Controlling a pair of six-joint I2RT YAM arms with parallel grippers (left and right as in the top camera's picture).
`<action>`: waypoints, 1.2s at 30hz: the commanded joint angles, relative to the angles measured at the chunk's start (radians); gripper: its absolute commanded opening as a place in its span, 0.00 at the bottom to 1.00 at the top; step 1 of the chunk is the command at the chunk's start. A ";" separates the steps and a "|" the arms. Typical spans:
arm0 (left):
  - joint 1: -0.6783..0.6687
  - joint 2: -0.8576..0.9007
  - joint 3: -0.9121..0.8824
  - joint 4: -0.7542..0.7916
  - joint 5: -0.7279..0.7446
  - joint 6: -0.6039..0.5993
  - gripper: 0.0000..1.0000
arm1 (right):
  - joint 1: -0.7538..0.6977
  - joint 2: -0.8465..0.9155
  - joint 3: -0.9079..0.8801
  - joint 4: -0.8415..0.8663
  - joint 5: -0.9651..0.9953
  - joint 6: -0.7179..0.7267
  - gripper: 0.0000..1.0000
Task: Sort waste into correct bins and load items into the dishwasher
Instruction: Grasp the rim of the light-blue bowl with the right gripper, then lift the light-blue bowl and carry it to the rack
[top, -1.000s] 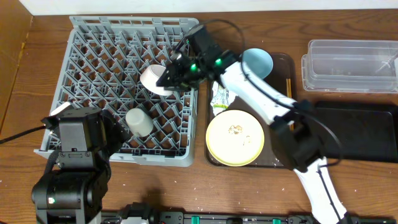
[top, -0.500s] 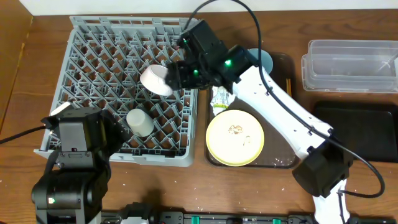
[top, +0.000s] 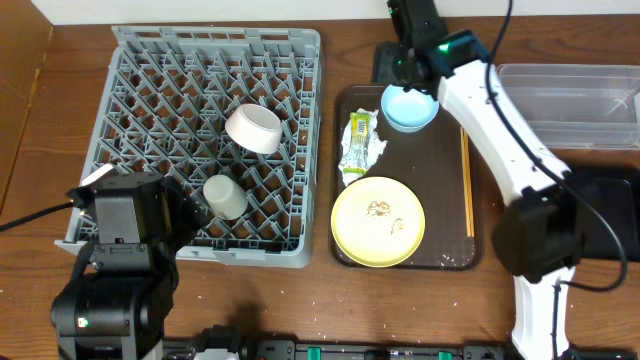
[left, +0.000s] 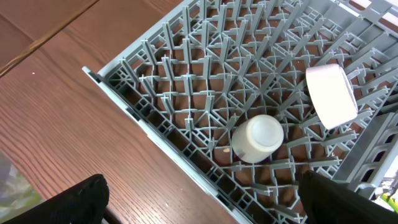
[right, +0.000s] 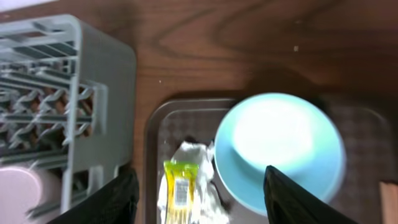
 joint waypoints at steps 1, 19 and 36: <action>0.003 0.000 0.011 -0.004 -0.009 -0.001 0.98 | 0.010 0.081 -0.001 0.032 0.023 -0.010 0.62; 0.003 0.000 0.011 -0.004 -0.010 -0.001 0.98 | 0.015 0.246 0.000 0.083 0.068 -0.011 0.17; 0.003 0.000 0.011 -0.004 -0.009 -0.002 0.98 | 0.017 -0.050 0.053 0.113 -0.138 -0.018 0.01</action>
